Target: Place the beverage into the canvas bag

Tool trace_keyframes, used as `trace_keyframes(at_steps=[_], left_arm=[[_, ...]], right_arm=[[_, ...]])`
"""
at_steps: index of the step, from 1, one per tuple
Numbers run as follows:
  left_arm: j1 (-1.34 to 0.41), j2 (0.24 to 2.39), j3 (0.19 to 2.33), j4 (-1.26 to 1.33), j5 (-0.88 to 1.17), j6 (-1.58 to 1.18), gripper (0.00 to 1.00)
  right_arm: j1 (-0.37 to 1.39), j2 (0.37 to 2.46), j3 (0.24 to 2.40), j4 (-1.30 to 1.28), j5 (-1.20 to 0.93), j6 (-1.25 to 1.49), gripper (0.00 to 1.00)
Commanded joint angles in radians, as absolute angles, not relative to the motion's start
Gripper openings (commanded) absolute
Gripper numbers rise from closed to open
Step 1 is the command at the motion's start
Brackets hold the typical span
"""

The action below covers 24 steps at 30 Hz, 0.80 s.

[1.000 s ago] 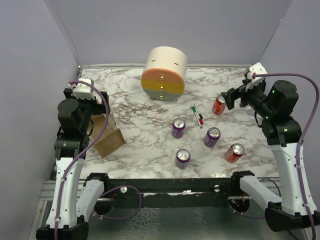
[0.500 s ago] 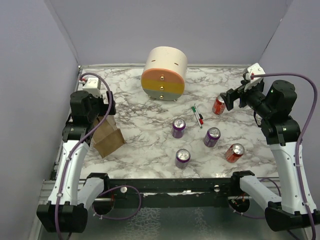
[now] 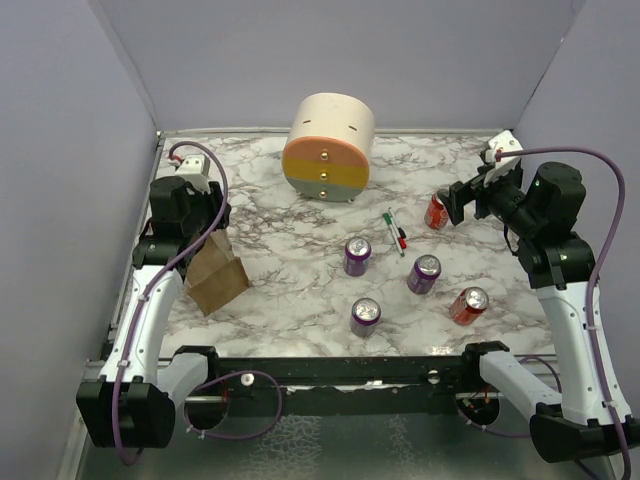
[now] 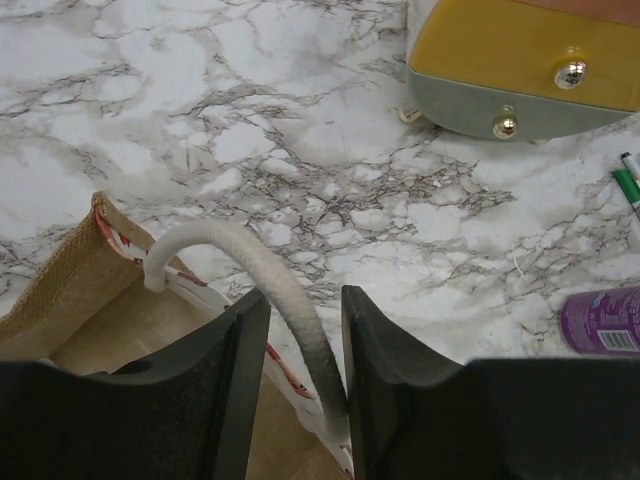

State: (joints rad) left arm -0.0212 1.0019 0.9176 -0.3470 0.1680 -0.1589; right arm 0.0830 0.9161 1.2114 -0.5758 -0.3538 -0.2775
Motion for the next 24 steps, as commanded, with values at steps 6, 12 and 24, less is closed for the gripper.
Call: trace_keyframes(at_steps=[6,12,24], left_arm=[[-0.024,1.122,1.027,-0.301,0.425,-0.144,0.09],[-0.13,1.197,1.088,-0.295,0.519,-0.154,0.06],[-0.42,1.248,1.096,-0.226,0.484,-0.221,0.11]], right_arm=[[0.08,0.906,1.198,-0.569,-0.376,-0.269,1.0],[0.08,0.911,1.186,-0.586,-0.389,-0.279,0.99],[0.08,0.997,1.212,-0.75,-0.577,-0.42,0.99]])
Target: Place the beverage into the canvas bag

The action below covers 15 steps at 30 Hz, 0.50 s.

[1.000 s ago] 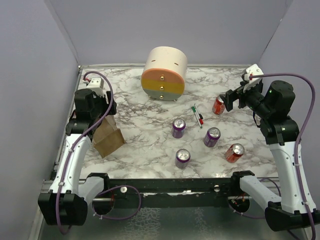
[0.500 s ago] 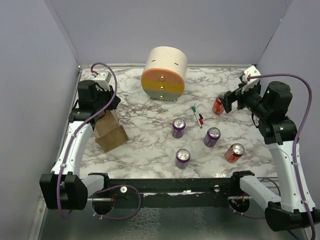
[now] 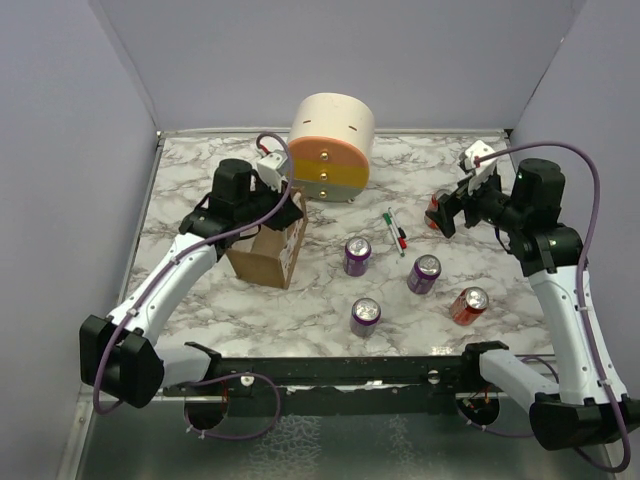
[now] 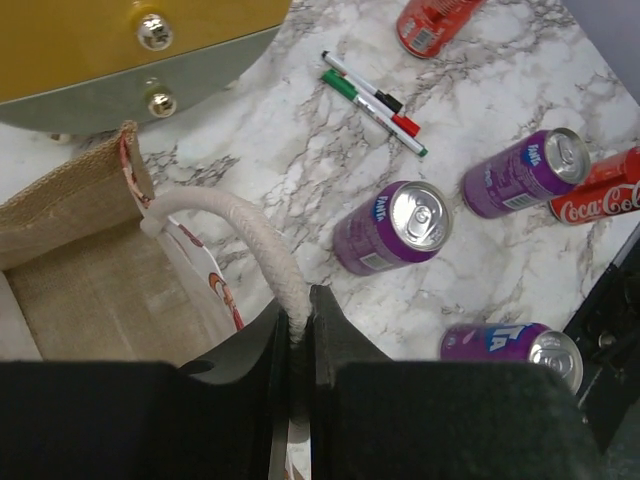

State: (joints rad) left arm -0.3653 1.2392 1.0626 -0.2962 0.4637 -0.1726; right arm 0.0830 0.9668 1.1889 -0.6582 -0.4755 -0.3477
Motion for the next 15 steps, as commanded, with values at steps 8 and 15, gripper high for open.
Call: trace_keyframes(at_steps=[8,15], left_arm=[[-0.573,1.301,1.122,-0.18,0.458,-0.28,0.2],[-0.626,1.345,1.16,-0.178,0.457,-0.288,0.39]], right_arm=[[0.08,1.045,1.222,-0.777,-0.661,-0.441,0.99],[0.08,1.082,1.199,-0.76,-0.736,-0.459,0.99]])
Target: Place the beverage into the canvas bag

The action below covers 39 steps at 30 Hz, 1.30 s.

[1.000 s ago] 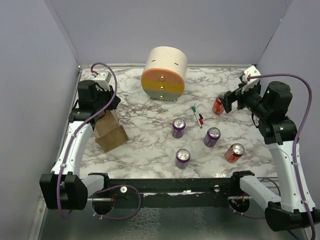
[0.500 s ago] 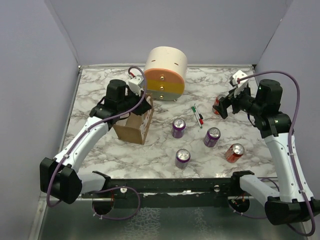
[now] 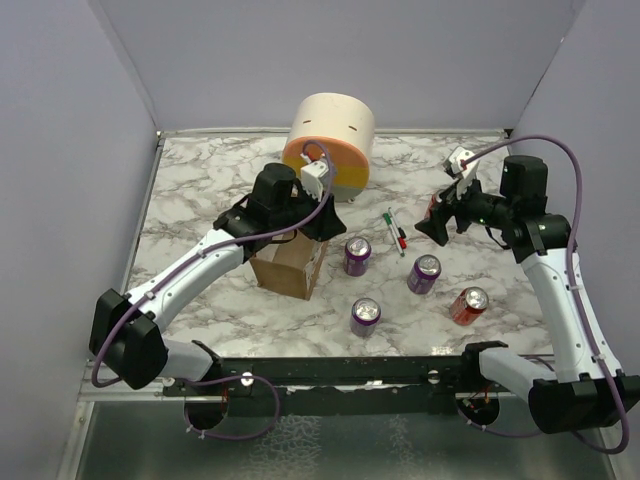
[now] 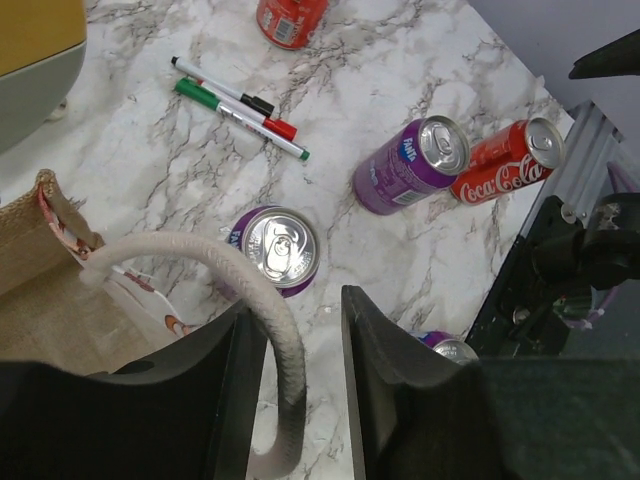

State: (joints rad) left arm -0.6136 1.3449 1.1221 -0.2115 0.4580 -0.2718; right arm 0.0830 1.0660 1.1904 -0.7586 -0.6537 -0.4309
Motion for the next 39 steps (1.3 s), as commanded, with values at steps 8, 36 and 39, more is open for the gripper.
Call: trace_keyframes(at_steps=[8,36,39], left_arm=[[-0.626,1.29,1.208,-0.309,0.439,-0.09,0.8],[-0.205,1.106,1.346,-0.541,0.509,0.087,0.99],[-0.186,1.112,1.349,-0.547,0.51,0.086,0.99]], right_arm=[[0.082,1.085,1.128,-0.715,-0.787,-0.484,1.0],[0.484,1.486,1.024,-0.385,-0.55,-0.56,0.99],[0.508,1.528,1.027,-0.387,-0.546,-0.576,1.0]])
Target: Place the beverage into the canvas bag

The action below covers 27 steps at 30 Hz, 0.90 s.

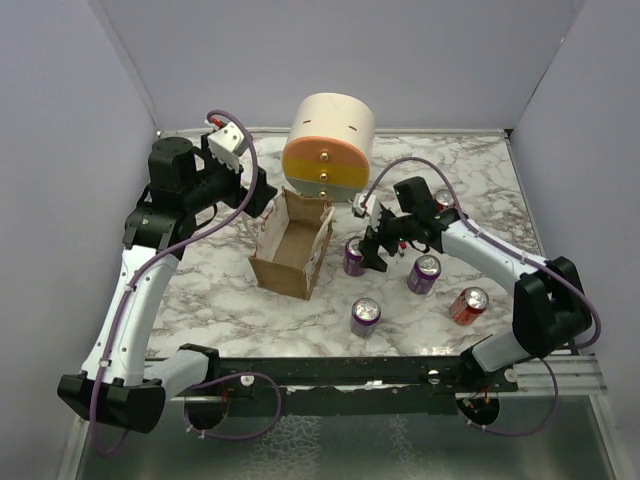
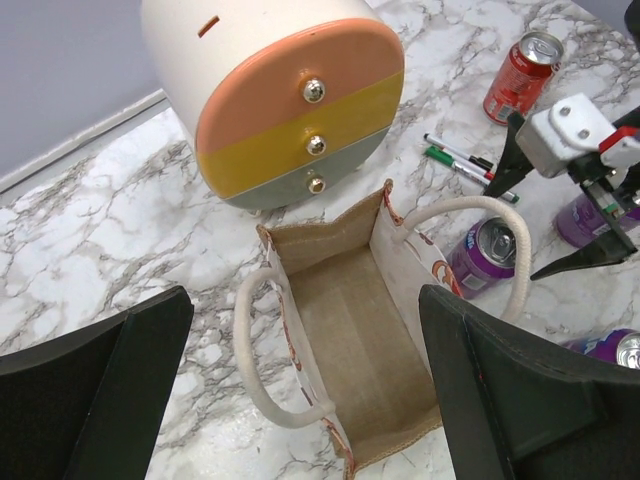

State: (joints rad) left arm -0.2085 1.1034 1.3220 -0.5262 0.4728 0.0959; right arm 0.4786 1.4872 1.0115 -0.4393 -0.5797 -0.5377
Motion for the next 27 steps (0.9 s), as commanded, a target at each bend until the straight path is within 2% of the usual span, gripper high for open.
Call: trace_keyframes(at_steps=[1,5,13,22,27], left_arm=[[-0.18,1.113,1.349,-0.546,0.51,0.084,0.99],[-0.153,1.111,1.35,-0.548,0.507,0.08,0.99],[-0.099,1.105,1.345,-0.546,0.483,0.09,0.99],[-0.063,1.098,1.303,-0.527,0.481,0.092,0.99],[-0.06,1.102,1.291,-0.524,0.478,0.1,0.99]], right_arm=[[0.515,1.543,1.028,-0.384,-0.547,-0.578,1.0],[0.528,1.579,1.036,-0.382,-0.583,-0.576,0.99],[0.535,1.605,1.049,-0.37,-0.611,-0.574,0.84],[0.535,1.599,1.032,-0.289,-0.603,-0.516,0.83],[0.535,1.604,1.039,-0.289,-0.588,-0.518,0.77]])
